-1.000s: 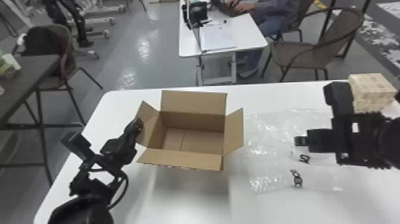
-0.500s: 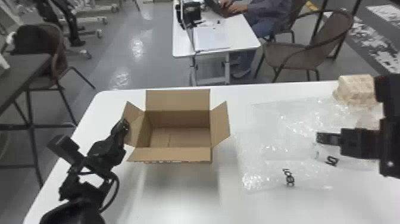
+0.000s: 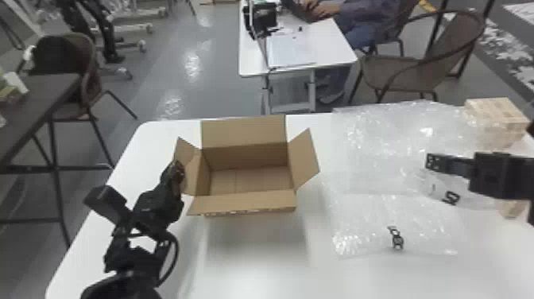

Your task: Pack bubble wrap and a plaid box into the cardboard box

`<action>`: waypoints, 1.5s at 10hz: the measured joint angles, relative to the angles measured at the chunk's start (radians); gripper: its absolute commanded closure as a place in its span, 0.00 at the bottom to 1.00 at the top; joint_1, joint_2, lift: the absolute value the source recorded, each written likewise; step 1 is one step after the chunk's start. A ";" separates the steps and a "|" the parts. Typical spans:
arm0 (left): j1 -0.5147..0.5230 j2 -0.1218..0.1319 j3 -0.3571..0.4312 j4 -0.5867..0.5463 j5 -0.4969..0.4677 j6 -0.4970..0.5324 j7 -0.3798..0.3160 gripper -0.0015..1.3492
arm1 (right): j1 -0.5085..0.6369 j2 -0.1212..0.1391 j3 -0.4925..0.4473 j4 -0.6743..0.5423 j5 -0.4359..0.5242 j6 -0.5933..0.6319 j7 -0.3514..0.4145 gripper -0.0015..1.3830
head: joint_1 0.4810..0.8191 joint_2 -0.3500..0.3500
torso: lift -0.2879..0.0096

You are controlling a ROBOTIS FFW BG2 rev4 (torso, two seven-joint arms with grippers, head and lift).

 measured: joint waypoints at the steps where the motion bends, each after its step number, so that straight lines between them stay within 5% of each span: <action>1: 0.010 0.000 -0.019 0.000 0.001 -0.036 0.025 0.90 | -0.010 0.000 0.033 0.035 -0.012 -0.057 0.018 0.75 | 0.63 0.72 | 0.60; 5: 0.031 0.000 -0.066 -0.002 0.012 -0.086 0.060 0.90 | -0.131 0.026 0.298 0.276 0.000 -0.236 0.154 0.75 | 0.63 0.87 | 0.60; 8: 0.028 0.000 -0.087 -0.002 0.024 -0.104 0.069 0.90 | -0.229 0.122 0.402 0.463 0.185 -0.335 0.360 0.75 | 0.63 0.96 | 0.60; 10: 0.029 0.000 -0.099 -0.002 0.030 -0.106 0.072 0.90 | -0.258 0.168 0.427 0.522 0.229 -0.360 0.383 0.75 | 0.63 0.98 | 0.60; 15: 0.025 0.000 -0.117 -0.002 0.047 -0.118 0.079 0.90 | -0.300 0.205 0.489 0.680 0.315 -0.369 0.381 0.75 | 0.63 1.00 | 0.60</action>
